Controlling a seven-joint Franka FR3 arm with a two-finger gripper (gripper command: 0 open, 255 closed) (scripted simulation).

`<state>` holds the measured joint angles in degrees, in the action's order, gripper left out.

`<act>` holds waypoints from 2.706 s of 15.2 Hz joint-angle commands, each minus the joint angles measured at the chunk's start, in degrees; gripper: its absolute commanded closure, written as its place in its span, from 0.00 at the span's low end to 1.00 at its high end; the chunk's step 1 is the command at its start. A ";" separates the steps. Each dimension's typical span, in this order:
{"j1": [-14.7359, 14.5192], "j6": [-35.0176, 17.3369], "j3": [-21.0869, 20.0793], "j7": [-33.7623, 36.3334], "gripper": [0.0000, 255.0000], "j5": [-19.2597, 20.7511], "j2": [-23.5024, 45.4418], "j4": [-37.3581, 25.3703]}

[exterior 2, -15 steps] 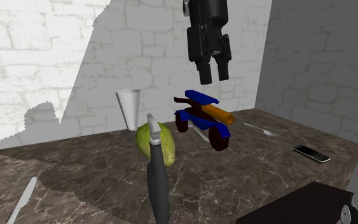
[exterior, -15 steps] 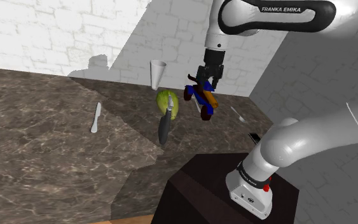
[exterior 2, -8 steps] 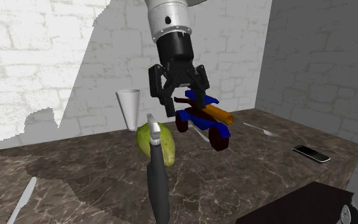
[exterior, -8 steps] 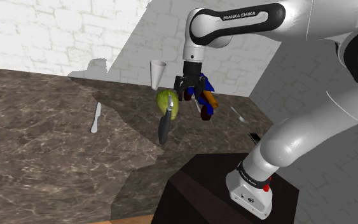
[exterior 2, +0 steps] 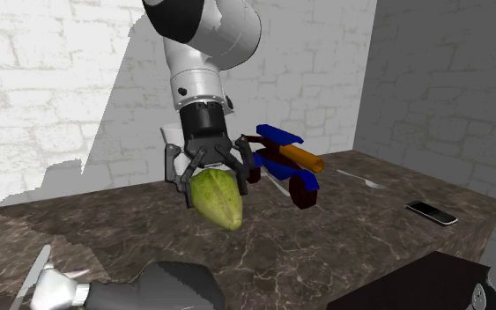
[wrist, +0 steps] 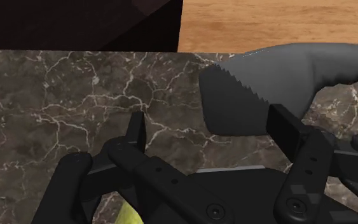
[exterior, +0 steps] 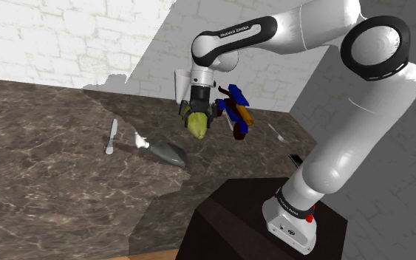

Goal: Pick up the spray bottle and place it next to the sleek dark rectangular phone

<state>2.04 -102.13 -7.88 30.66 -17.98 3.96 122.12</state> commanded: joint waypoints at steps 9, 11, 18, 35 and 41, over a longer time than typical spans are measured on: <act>-1.06 -7.01 -0.83 1.61 0.00 -2.57 4.89 3.03; -1.06 -7.01 -0.83 1.61 0.00 -2.57 4.89 3.03; -1.06 -7.00 -0.83 1.61 1.00 -2.57 4.89 3.02; -11.70 -31.63 -6.82 52.06 0.00 0.29 0.58 12.55; -22.93 -37.09 -3.80 101.07 0.00 21.18 11.71 2.97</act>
<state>-18.69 -139.02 -12.81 121.64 -1.07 13.24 127.44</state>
